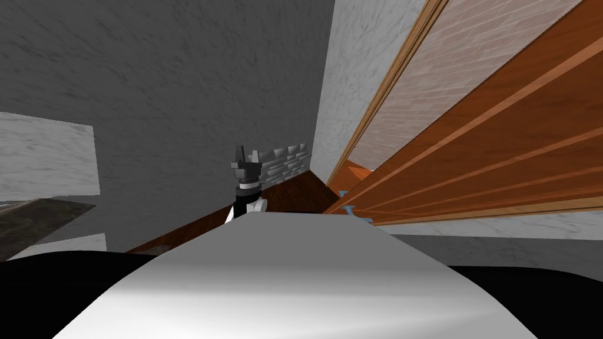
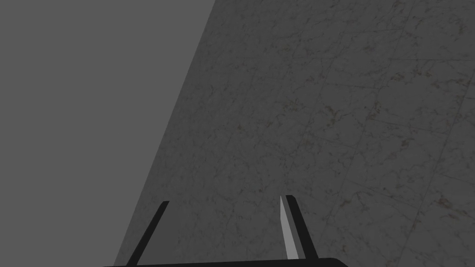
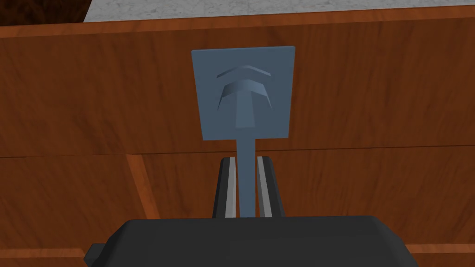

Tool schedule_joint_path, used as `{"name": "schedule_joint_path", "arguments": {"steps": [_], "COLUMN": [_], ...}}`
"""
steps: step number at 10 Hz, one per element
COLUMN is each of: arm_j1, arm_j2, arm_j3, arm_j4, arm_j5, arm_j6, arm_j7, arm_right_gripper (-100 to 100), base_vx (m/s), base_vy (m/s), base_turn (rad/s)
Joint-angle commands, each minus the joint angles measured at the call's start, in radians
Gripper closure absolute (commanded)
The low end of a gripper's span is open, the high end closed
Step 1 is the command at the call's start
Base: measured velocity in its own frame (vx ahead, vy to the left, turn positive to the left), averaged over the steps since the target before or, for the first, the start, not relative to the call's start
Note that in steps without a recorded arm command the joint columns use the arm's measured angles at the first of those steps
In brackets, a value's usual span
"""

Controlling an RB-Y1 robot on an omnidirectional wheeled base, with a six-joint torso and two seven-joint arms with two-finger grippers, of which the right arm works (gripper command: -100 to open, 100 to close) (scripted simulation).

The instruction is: Pull the door open

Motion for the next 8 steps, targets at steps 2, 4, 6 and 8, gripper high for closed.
{"name": "schedule_joint_path", "arguments": {"steps": [2,4,6,8], "arm_j1": [-0.013,-0.015,-0.019,-0.021], "arm_j2": [-0.002,-0.005,0.005,0.011], "arm_j3": [0.018,0.025,0.034,0.041], "arm_j4": [0.013,0.014,0.011,0.012], "arm_j5": [0.002,0.002,0.010,0.015], "arm_j6": [-0.014,-0.017,-0.011,-0.012], "arm_j7": [-0.005,-0.006,0.000,0.004], "arm_right_gripper": [100,100,100,100], "base_vx": [-0.189,-0.175,0.000,0.140], "base_vy": [-0.060,-0.047,-0.005,0.045], "base_turn": [0.100,0.047,0.017,0.018]}}
